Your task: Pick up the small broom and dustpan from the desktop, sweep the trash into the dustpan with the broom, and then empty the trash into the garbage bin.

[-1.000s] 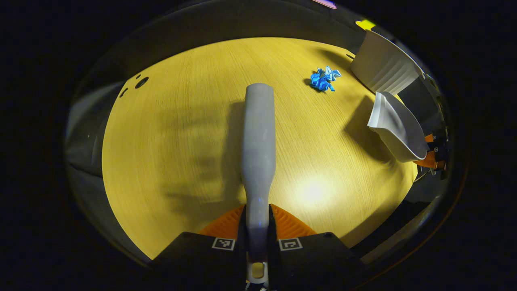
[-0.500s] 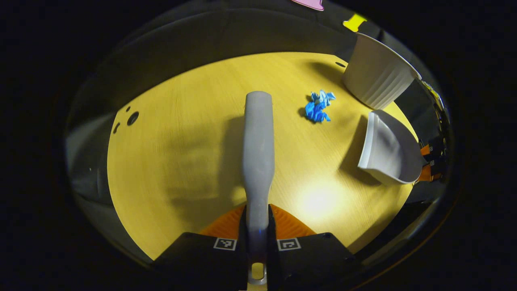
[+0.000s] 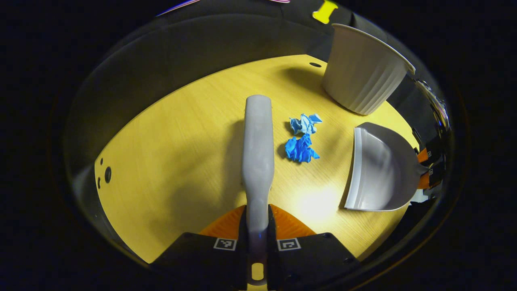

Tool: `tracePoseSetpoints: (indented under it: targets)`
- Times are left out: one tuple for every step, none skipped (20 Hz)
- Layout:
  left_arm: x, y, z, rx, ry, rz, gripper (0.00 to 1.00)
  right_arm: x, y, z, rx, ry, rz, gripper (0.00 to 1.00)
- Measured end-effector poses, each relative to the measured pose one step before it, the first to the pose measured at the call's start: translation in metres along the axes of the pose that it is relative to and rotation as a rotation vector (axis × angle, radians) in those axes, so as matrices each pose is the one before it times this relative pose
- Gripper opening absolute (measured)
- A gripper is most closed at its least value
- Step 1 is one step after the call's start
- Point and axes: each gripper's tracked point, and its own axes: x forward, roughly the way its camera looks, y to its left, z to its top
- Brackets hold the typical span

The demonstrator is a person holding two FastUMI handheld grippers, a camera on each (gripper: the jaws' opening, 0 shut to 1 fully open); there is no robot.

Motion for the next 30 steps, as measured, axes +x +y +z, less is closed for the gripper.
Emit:
tracePoseSetpoints:
  targets:
    - [0.00548, -0.00353, 0.00407, 0.02505, 0.00372, -0.00871, 0.22, 0.00093, -0.00154, 0.00034, -0.00432, 0.00088, -0.00648, 0.33]
    - [0.00249, -0.00302, 0.00330, 0.01634, 0.00286, -0.00999, 0.22, 0.00105, -0.00070, 0.00056, -0.00159, 0.00016, -0.00388, 0.33]
    - [0.00372, -0.00751, 0.00254, 0.01853, 0.00010, -0.01876, 0.22, 0.00015, 0.00054, 0.00080, 0.00174, -0.00043, -0.00028, 0.33]
    - [0.00133, -0.00652, 0.00236, 0.01492, -0.00175, -0.01934, 0.22, 0.00042, 0.00058, 0.00082, 0.00213, -0.00096, 0.00113, 0.33]
    - [0.00025, -0.00747, 0.00166, 0.01478, -0.00131, -0.02390, 0.22, -0.00104, 0.00063, 0.00353, 0.00228, -0.00066, -0.00011, 0.33]
    - [-0.00058, -0.00605, 0.00157, 0.01117, 0.00219, -0.02097, 0.22, 0.00051, -0.00029, -0.00027, 0.00083, 0.00037, -0.00076, 0.33]
    - [-0.00067, -0.00807, 0.00028, 0.00711, 0.00454, -0.01512, 0.22, 0.00020, 0.00012, 0.00167, -0.00060, 0.00014, -0.00010, 0.33]
    - [-0.00021, -0.00709, 0.00000, 0.00548, 0.00244, -0.01691, 0.25, -0.00060, -0.00010, -0.00033, -0.00037, -0.00039, -0.00186, 0.33]
    - [-0.00065, -0.00733, -0.00012, 0.00667, -0.00047, -0.02007, 0.22, 0.00079, 0.00003, 0.00154, -0.00151, 0.00159, -0.00062, 0.33]
    - [-0.00118, -0.00798, -0.00103, 0.00907, 0.00015, -0.02181, 0.22, 0.00143, 0.00028, 0.00008, -0.00041, 0.00020, -0.00146, 0.33]
    - [-0.00143, -0.00797, -0.00127, 0.01445, -0.00089, -0.02037, 0.22, 0.00056, -0.00020, 0.00092, -0.00118, 0.00228, -0.00159, 0.33]
    - [-0.00066, -0.00704, -0.00035, 0.01324, -0.00119, -0.01998, 0.22, -0.00004, -0.00022, -0.00047, -0.00176, 0.00207, -0.00021, 0.33]
    - [-0.00141, -0.00557, 0.00038, 0.00175, 0.00533, -0.01994, 0.22, -0.00012, -0.00066, 0.00104, -0.00069, -0.00095, -0.00180, 0.33]
    - [-0.00111, -0.00709, -0.00086, -0.00396, 0.00613, -0.01810, 0.22, 0.00097, 0.00028, 0.00052, -0.00169, 0.00136, -0.00054, 0.33]
    - [0.00277, -0.00627, -0.00271, 0.00080, 0.00519, -0.01119, 0.22, 0.00039, 0.00041, 0.00133, -0.00153, -0.00220, -0.00033, 0.33]
    - [0.00113, -0.00544, -0.00166, 0.00934, 0.00269, -0.00698, 0.22, 0.00082, 0.00050, 0.00046, 0.00010, -0.00295, -0.00084, 0.33]
    - [-0.00096, -0.00265, -0.00064, 0.01077, 0.00193, -0.00785, 0.22, 0.00101, -0.00062, 0.00073, -0.00280, -0.00494, -0.00018, 0.33]
    - [0.00094, -0.00572, -0.00042, 0.00158, 0.00407, -0.01764, 0.22, 0.00061, -0.00038, 0.00046, -0.00360, -0.00724, -0.00231, 0.33]
    - [0.00022, -0.00657, -0.00045, -0.00002, 0.00239, -0.01852, 0.22, -0.00011, -0.00047, -0.00181, -0.00066, 0.00031, -0.00187, 0.33]
    - [-0.00023, -0.00610, -0.00001, 0.00154, 0.00011, -0.01530, 0.22, 0.00046, 0.00110, -0.00252, 0.00128, -0.00479, -0.00048, 0.33]
    - [-0.00356, -0.00269, 0.00040, 0.01363, -0.00110, 0.00504, 0.22, 0.00028, -0.00128, -0.00055, -0.00334, -0.00228, -0.00468, 0.33]
    - [0.00204, -0.00229, 0.00048, 0.00666, -0.00047, -0.00632, 0.22, 0.00046, 0.00002, 0.00143, 0.00428, -0.00773, 0.00031, 0.33]
    - [-0.00087, -0.00452, -0.00013, -0.00460, -0.00259, -0.01647, 0.22, -0.00066, 0.00169, 0.00209, 0.00678, -0.01408, 0.00542, 0.33]
    - [0.00041, -0.00113, -0.00192, -0.00276, -0.00201, -0.00579, 0.25, -0.00126, 0.00083, 0.00031, 0.00777, -0.01309, 0.00539, 0.33]
    - [-0.00224, -0.00089, -0.00056, 0.00104, -0.00322, 0.00272, 0.22, 0.00037, -0.00017, -0.00077, 0.00359, -0.00752, 0.00626, 0.33]
    - [-0.00338, -0.00001, 0.00191, -0.00195, -0.00970, 0.00343, 0.22, 0.00047, -0.00079, -0.00148, 0.00466, -0.01759, 0.00436, 0.33]
    - [0.00047, -0.00052, 0.00175, -0.00366, -0.01234, 0.00144, 0.22, -0.00043, -0.00014, -0.00123, 0.00447, -0.01339, 0.00104, 0.33]
    - [-0.00276, -0.00051, 0.00257, -0.00296, -0.00963, 0.00017, 0.22, 0.00028, 0.00076, -0.00273, 0.00080, -0.01252, -0.00126, 0.33]
    - [-0.00510, 0.00188, -0.00200, 0.00636, -0.00378, 0.00421, 0.22, -0.00076, -0.00027, -0.00023, 0.00014, -0.01266, -0.00378, 0.33]
    - [-0.00409, 0.00241, -0.00246, 0.00657, -0.00380, 0.00951, 0.22, -0.00214, -0.00154, -0.00229, 0.00011, -0.00471, -0.00309, 0.33]
